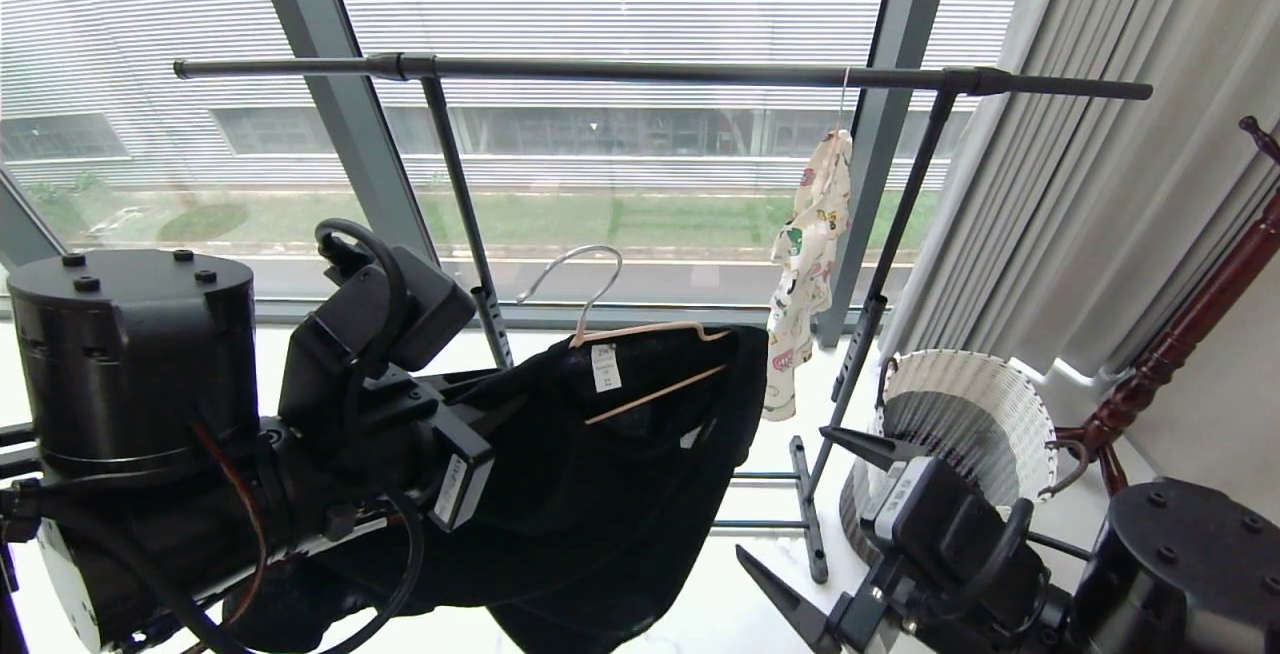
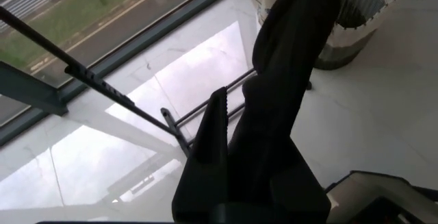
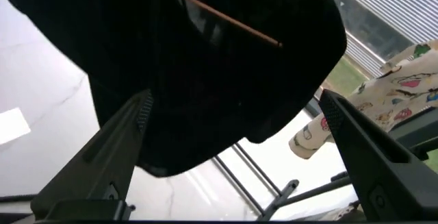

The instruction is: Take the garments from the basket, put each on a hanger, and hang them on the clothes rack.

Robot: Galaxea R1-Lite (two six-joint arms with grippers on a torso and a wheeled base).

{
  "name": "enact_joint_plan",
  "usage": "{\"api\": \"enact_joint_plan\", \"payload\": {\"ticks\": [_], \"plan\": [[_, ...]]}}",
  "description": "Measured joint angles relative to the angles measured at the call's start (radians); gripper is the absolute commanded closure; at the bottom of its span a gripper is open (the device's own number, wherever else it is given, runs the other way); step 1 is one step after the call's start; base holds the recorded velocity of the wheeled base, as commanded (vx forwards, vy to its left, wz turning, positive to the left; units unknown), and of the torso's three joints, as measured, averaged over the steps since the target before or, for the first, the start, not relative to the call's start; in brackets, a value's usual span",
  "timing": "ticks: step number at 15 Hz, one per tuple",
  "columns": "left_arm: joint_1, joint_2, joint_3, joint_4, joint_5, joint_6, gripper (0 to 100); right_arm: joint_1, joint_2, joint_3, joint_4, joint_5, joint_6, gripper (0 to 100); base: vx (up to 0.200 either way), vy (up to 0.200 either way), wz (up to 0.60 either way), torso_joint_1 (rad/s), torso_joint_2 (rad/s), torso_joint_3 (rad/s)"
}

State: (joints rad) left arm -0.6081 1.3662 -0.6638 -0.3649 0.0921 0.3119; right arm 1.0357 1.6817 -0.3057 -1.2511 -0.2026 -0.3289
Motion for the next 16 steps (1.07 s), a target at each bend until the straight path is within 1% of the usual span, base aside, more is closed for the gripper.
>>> {"api": "enact_joint_plan", "payload": {"ticks": [1, 3, 4, 5, 6, 7, 9, 11, 12, 14, 16], "plan": [[-0.001, -0.001, 0.0, 0.0, -0.002, 0.0, 100, -0.003, -0.009, 0.026, 0.0, 0.0, -0.001, 0, 0.0, 0.0, 0.0, 0.0, 0.0, 0.0], [-0.01, -0.009, 0.001, 0.0, -0.01, 0.003, 100, -0.041, -0.03, 0.052, 0.004, 0.0, -0.003, 0, 0.0, 0.0, 0.0, 0.0, 0.0, 0.0], [-0.029, -0.012, 0.002, 0.0, -0.011, 0.003, 100, -0.062, -0.047, 0.053, 0.031, 0.001, -0.007, 0, 0.0, 0.0, 0.0, 0.0, 0.0, 0.0], [-0.052, -0.013, 0.003, 0.0, -0.011, 0.004, 100, -0.082, -0.073, 0.044, 0.099, 0.011, -0.009, 0, 0.0, 0.0, 0.0, 0.0, 0.0, 0.0], [-0.076, -0.014, 0.003, -0.001, -0.012, 0.004, 100, -0.1, -0.106, 0.025, 0.188, 0.037, -0.01, 0, 0.0, 0.0, 0.0, 0.0, 0.0, 0.0], [-0.101, -0.013, 0.008, -0.003, -0.011, 0.004, 100, -0.121, -0.149, -0.008, 0.319, 0.088, -0.012, 0, 0.0, 0.0, 0.0, 0.0, 0.0, 0.0], [-0.153, -0.01, 0.04, -0.052, -0.012, 0.005, 100, -0.191, -0.252, -0.139, 0.618, 0.219, -0.039, 0, 0.0, 0.0, 0.0, 0.0, 0.0, 0.0], [-0.204, -0.002, 0.082, -0.11, -0.012, 0.007, 100, -0.265, -0.341, -0.289, 0.883, 0.337, -0.091, 0, 0.0, 0.0, 0.0, 0.0, 0.0, 0.0], [-0.229, 0.003, 0.091, -0.122, -0.012, 0.007, 100, -0.287, -0.374, -0.352, 0.986, 0.387, -0.12, 0, 0.0, 0.0, 0.0, 0.0, 0.0, 0.0], [-0.277, 0.016, 0.096, -0.135, -0.012, 0.008, 100, -0.31, -0.416, -0.446, 1.122, 0.477, -0.202, 0, 0.0, 0.0, 0.0, 0.0, 0.0, 0.0], [-0.333, 0.034, 0.088, -0.138, -0.013, 0.01, 100, -0.304, -0.424, -0.491, 1.205, 0.523, -0.259, 0, 0.0, 0.0, 0.0, 0.0, 0.0, 0.0]]}}
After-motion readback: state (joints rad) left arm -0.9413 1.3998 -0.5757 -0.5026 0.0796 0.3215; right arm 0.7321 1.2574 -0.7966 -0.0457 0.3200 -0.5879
